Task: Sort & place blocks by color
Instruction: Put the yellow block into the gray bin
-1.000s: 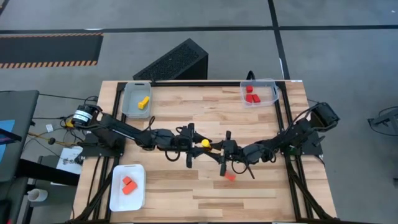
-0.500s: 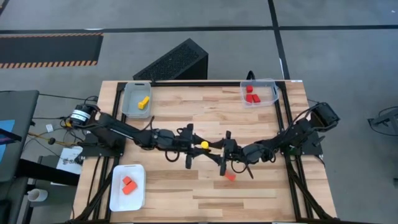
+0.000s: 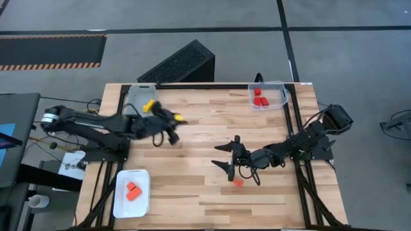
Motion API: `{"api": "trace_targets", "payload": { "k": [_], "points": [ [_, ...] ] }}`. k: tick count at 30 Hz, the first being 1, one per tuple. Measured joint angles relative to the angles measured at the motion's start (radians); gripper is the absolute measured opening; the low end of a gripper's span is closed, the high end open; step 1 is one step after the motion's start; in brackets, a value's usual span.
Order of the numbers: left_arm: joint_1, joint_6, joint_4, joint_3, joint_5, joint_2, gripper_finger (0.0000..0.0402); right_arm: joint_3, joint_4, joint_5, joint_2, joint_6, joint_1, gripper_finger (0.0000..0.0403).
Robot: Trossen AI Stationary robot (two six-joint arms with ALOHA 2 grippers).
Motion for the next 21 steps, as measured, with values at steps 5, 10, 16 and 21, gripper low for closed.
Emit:
{"api": "trace_targets", "payload": {
  "k": [5,10,16,21],
  "points": [
    [0.125,-0.062,-0.315,-0.014,-0.082,-0.153,0.0101,0.000,0.000,0.018,0.000,0.002,-0.001,0.0318],
    [0.301,-0.067,-0.385,-0.088,0.006,-0.244,0.0114,0.000,0.001,0.020,-0.001,0.017,-0.008,0.0316],
    [0.581,-0.087,-0.396,-0.201,0.170,-0.269,0.0104,0.000,-0.001,0.020,-0.001,0.026,-0.014,0.0315],
    [0.810,-0.042,-0.379,-0.262,0.234,-0.247,0.0107,0.000,0.000,0.019,-0.001,0.027,-0.014,0.0315]
  ]
}}
